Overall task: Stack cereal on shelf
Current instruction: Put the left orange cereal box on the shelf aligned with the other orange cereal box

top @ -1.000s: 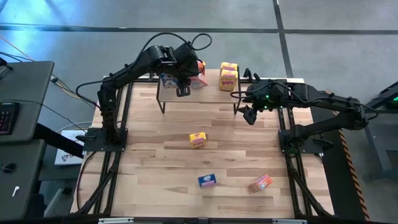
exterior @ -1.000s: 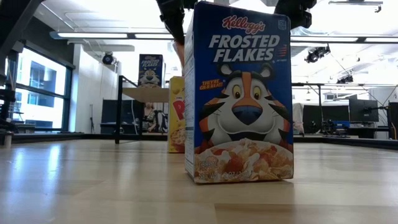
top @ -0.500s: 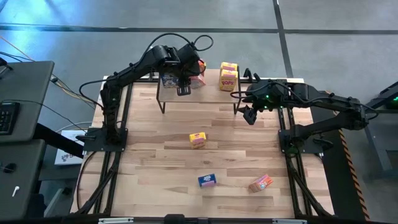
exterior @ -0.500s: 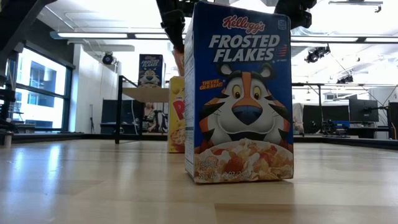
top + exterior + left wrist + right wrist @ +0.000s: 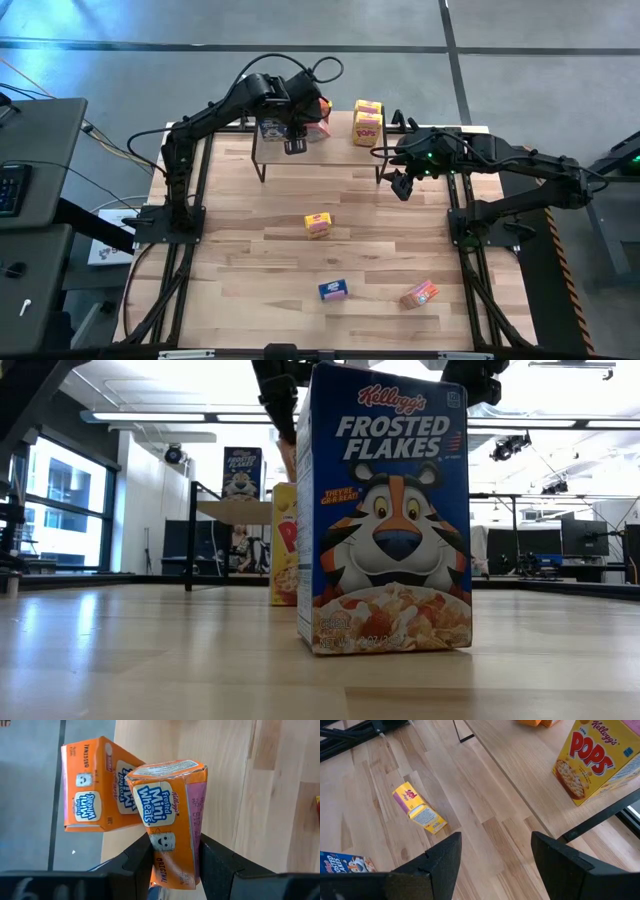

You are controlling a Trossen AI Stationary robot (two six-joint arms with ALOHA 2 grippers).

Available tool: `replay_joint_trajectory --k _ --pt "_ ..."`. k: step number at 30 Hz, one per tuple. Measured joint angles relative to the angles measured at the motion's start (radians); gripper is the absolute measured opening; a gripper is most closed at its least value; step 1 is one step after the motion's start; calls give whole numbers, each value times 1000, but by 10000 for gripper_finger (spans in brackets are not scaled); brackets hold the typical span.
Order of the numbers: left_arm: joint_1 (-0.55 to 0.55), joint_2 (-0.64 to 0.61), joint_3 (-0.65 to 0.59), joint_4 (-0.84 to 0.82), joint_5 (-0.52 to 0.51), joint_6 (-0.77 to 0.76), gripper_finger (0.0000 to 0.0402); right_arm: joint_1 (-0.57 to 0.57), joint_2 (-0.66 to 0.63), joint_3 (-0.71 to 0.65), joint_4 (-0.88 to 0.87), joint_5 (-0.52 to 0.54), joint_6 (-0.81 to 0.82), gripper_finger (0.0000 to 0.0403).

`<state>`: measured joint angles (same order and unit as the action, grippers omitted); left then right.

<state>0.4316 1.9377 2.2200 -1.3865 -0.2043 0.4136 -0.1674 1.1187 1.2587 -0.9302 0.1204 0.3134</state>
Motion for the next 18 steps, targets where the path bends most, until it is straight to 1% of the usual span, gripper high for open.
replay_joint_trajectory --k 10,18 --pt "0 1 0 -9 -17 10 126 0 0 0 0 0 0 232" --pt "-1 38 5 -23 -41 9 126 0 0 0 0 0 0 232"
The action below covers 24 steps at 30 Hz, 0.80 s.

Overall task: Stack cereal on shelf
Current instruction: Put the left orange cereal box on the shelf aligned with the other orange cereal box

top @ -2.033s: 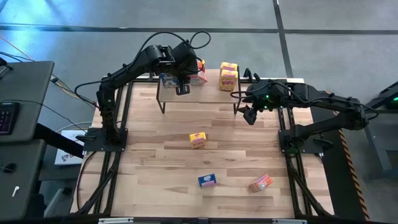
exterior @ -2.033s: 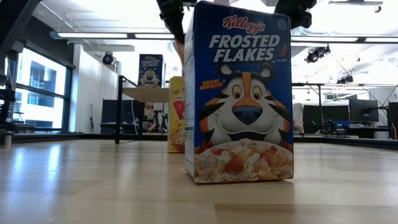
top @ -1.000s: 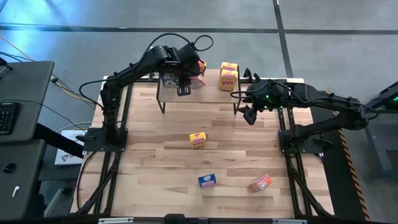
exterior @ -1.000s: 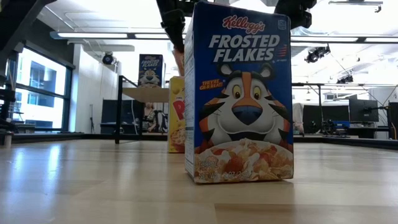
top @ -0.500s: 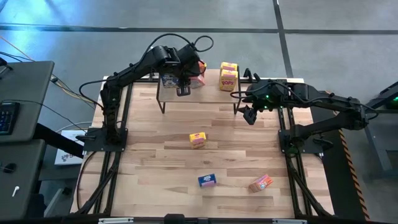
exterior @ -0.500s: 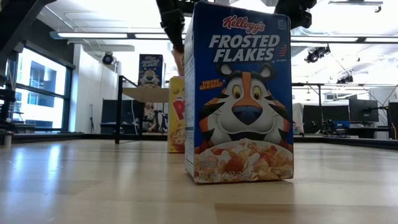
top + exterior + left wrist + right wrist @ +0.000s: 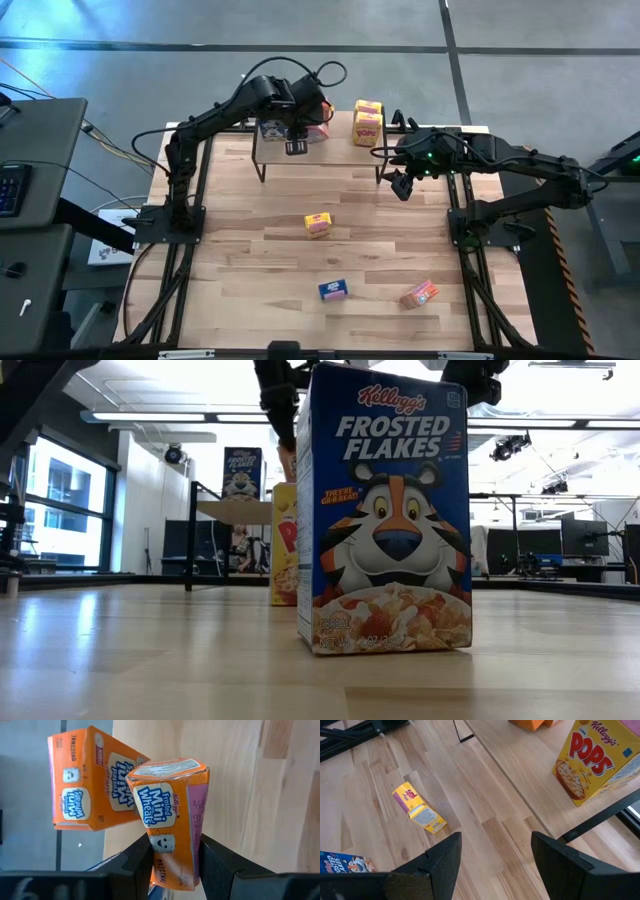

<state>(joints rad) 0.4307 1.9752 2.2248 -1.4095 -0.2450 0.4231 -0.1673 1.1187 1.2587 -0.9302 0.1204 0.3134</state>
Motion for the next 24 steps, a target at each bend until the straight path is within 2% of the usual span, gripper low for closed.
replay_joint_trajectory --k 17,24 --pt "1 5 -3 18 4 19 127 0 0 0 0 0 0 232" --pt "1 9 -6 10 6 17 154 0 0 0 0 0 0 232"
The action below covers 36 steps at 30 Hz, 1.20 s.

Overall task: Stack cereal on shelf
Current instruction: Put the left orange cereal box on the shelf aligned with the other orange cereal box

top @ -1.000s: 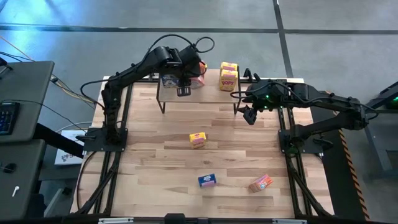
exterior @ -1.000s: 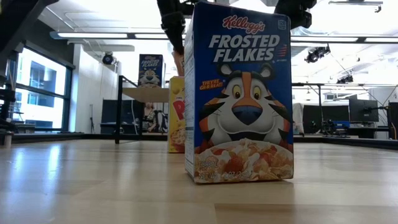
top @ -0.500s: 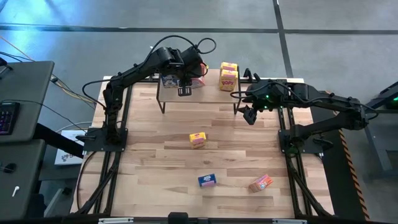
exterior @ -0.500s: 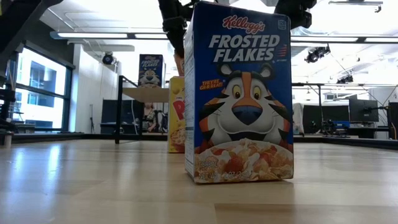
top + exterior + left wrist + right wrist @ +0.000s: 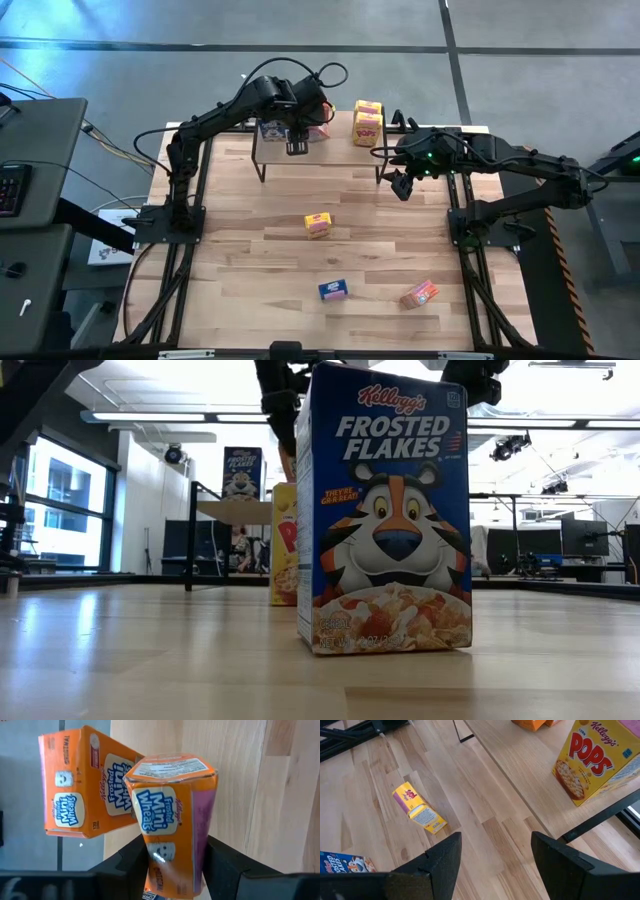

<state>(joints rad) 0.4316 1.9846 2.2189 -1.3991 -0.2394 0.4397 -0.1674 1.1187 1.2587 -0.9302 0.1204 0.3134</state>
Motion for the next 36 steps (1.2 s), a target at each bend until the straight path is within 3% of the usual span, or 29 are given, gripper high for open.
replay_joint_trajectory --k 18,27,36 --pt "0 0 0 11 0 -19 178 0 0 0 0 0 0 232" --pt "0 0 0 12 -28 -15 231 0 0 0 0 0 0 232" --pt "-1 -5 0 2 -50 -26 238 0 0 0 0 0 0 232"
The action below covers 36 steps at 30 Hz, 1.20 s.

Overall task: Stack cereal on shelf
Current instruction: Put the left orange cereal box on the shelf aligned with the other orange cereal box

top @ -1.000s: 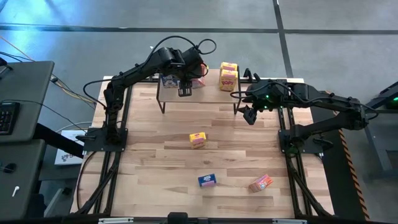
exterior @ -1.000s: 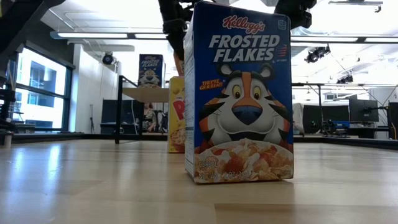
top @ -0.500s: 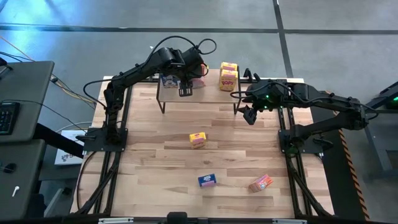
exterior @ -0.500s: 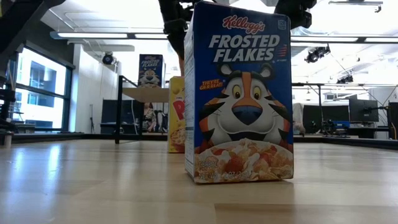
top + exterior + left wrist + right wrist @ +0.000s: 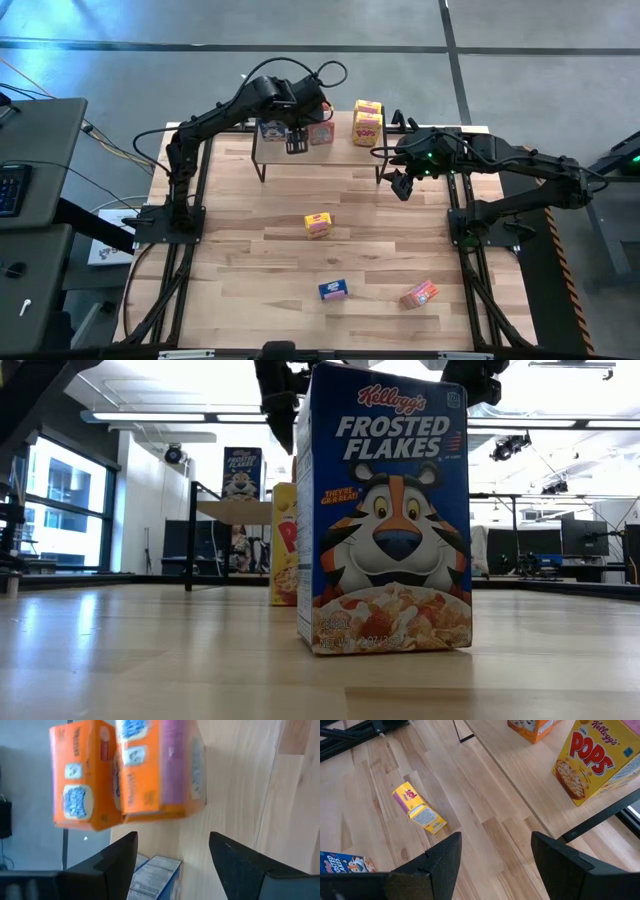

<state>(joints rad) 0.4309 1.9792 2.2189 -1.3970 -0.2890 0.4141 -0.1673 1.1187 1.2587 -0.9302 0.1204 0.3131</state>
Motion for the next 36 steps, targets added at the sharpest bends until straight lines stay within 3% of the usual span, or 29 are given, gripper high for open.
replay_joint_trajectory --k 8,17,23,29,36 --pt "-32 -48 1 -2 -55 -23 238 0 0 0 0 0 0 232" --pt "-111 -107 3 8 -139 -168 237 0 0 0 0 0 0 232" --pt "-168 -135 3 7 -34 -227 237 0 0 0 0 0 0 232" --pt "-203 -156 2 24 -40 -329 237 0 0 0 0 0 0 232" --pt "-272 -155 -135 198 -191 -409 237 0 0 0 0 0 0 232"
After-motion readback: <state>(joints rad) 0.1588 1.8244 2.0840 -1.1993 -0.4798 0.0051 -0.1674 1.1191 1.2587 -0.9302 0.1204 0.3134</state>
